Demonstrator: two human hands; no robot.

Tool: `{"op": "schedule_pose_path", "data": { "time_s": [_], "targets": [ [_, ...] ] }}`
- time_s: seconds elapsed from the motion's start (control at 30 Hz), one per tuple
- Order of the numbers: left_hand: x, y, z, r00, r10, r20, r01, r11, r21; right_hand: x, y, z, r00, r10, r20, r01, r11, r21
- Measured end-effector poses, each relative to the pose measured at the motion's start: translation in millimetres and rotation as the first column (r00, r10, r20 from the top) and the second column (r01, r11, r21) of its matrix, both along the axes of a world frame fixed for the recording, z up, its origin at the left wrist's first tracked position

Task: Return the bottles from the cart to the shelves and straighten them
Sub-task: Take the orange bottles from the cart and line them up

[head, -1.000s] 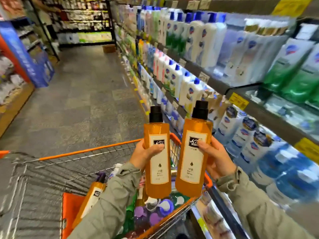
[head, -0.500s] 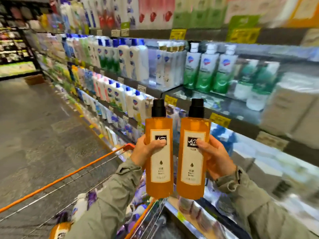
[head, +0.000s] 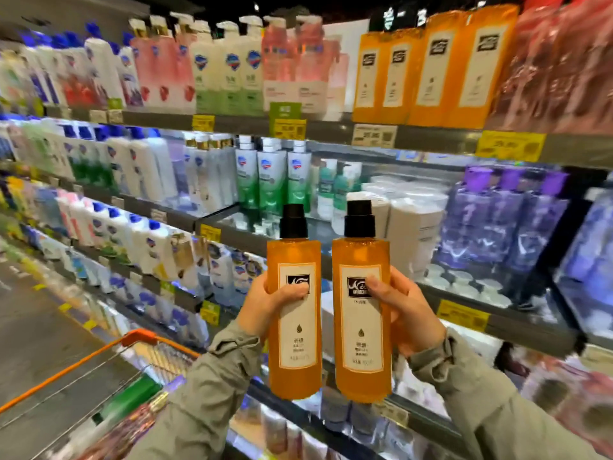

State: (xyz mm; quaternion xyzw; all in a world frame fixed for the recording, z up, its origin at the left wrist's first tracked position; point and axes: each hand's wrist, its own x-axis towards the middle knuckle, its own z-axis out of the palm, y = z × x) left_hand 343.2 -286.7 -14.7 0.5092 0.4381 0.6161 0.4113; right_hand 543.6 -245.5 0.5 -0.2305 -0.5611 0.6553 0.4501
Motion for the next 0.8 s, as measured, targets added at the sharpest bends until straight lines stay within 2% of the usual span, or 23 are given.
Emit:
{"op": "schedule_pose_path", "data": {
  "time_s": [0.3,0.63,0.8],
  "targets": [
    [72,29,39,1.0,-0.021,0.0,0.021,0.998,0.063,66,24,35,1.0,0.009,-0.027,-0.007,0.998,0.058],
    [57,92,77,0.997,-0.074,-0.018,0.076,0.987,0.139,51,79,67,0.997,-0.067,-0.04,0.073,0.985,0.157],
    [33,140,104,0.985,-0.161,-0.063,0.171,0.964,0.203,28,114,92,0.993,-0.106,-0.054,0.115,0.971,0.208]
  ]
}}
